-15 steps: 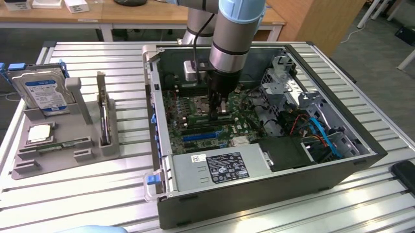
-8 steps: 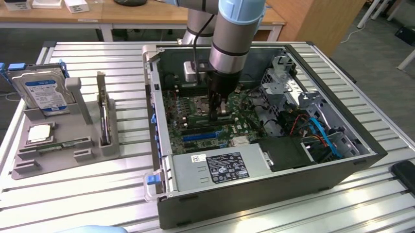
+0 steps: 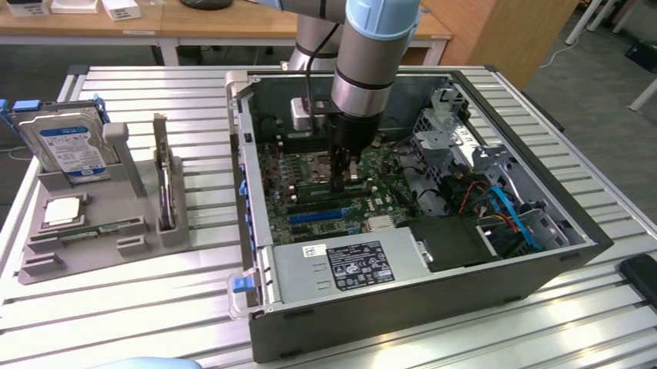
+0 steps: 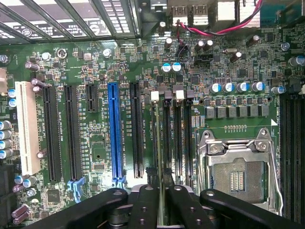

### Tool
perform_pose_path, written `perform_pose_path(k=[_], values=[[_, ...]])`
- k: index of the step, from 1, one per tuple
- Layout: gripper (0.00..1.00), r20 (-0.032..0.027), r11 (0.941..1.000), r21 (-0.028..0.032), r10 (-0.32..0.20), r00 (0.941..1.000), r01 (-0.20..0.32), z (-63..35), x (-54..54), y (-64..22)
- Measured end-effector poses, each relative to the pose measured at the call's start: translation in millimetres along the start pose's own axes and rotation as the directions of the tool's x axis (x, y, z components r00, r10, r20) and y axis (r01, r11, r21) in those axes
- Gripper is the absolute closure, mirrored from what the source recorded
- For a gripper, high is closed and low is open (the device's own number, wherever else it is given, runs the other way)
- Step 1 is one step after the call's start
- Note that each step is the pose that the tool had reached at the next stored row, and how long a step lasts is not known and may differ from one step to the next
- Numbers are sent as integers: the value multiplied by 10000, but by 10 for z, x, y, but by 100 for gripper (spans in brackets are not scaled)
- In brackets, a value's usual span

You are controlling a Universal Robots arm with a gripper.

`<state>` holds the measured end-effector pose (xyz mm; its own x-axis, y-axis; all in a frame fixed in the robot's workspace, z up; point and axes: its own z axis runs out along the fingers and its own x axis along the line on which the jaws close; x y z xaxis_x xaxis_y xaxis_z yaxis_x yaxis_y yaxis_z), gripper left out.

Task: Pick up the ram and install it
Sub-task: 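Insert the ram into the slot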

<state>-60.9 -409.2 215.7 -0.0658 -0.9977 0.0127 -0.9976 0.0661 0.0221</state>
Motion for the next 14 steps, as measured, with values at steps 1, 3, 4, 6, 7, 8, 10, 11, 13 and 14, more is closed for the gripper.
perform_pose_path(k=[1,3,4,6,7,8,10,11,13,14], values=[[80,0,10000,1,0,10000,0,0,0,0],[74,1,10000,1,1,10000,-1,0,0,0],[68,1,10000,0,0,10000,0,0,0,0],[62,0,10000,0,0,10000,0,0,0,0],[62,0,10000,0,0,10000,0,0,0,0],[62,1,10000,0,0,10000,0,0,0,0],[62,2,10000,1,2,10000,-2,-1,-1,-1],[62,1,10000,1,2,10000,-2,-5,-1,-2],[62,-1,10000,1,0,10000,0,-19,0,-8],[62,-2,10000,-1,0,10000,0,-32,0,-10]])
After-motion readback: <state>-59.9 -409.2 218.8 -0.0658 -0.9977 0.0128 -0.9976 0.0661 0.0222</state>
